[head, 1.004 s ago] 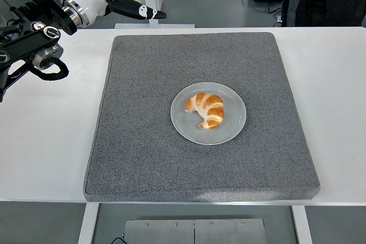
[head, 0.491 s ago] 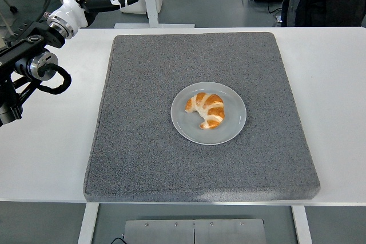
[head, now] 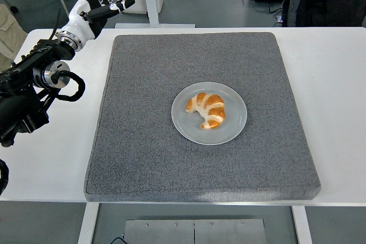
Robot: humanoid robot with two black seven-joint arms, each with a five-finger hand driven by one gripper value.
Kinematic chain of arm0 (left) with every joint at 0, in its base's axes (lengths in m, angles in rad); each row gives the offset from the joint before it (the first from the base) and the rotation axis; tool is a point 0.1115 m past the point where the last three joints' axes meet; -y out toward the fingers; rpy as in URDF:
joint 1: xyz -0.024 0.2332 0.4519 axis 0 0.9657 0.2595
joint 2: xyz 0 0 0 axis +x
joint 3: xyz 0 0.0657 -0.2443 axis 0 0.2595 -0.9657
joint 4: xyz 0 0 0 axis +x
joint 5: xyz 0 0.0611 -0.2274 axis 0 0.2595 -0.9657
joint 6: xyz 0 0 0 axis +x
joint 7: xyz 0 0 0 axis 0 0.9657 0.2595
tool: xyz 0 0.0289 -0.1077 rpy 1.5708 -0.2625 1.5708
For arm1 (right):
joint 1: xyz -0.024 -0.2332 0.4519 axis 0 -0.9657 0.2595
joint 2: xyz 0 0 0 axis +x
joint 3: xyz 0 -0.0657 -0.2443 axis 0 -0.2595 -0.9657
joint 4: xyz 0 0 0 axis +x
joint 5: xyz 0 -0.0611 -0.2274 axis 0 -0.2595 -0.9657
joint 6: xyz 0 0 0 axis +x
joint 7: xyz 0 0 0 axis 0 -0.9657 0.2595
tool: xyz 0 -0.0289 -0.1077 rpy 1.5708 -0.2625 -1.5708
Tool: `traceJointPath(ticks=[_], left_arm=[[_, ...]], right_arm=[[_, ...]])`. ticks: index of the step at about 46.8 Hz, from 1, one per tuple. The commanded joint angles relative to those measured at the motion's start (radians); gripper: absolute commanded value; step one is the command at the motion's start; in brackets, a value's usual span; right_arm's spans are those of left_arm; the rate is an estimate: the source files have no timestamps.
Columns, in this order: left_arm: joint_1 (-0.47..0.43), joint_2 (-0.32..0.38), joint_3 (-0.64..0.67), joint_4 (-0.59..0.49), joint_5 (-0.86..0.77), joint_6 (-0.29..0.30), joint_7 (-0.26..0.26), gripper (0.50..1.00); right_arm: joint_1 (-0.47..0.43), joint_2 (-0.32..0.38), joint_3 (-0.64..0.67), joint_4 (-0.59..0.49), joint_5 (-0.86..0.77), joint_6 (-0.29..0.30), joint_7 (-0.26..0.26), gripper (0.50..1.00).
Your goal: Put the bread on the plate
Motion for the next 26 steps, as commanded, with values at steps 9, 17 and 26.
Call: traceJointPath(ticks=[9, 17, 26], left_arm=[[-0.003, -0.106, -0.01, 0.124, -0.081, -0.049, 0.012, 0.992], [-0.006, -0.14, -0.018, 0.146, -0.102, -0.049, 0.014, 0.99], [-0.009, -0.146, -0.023, 0.158, -0.101, -0.049, 0.011, 0.99]], right_arm=[[-0.001, 0.0, 0.0, 0.0, 0.0, 0.0, 0.0, 1.0], [-0.003, 0.0, 0.0, 0.0, 0.0, -0.002, 0.0, 1.0], [0.0, 0.0, -0.005, -0.002, 0.0, -0.002, 0.0, 1.0]])
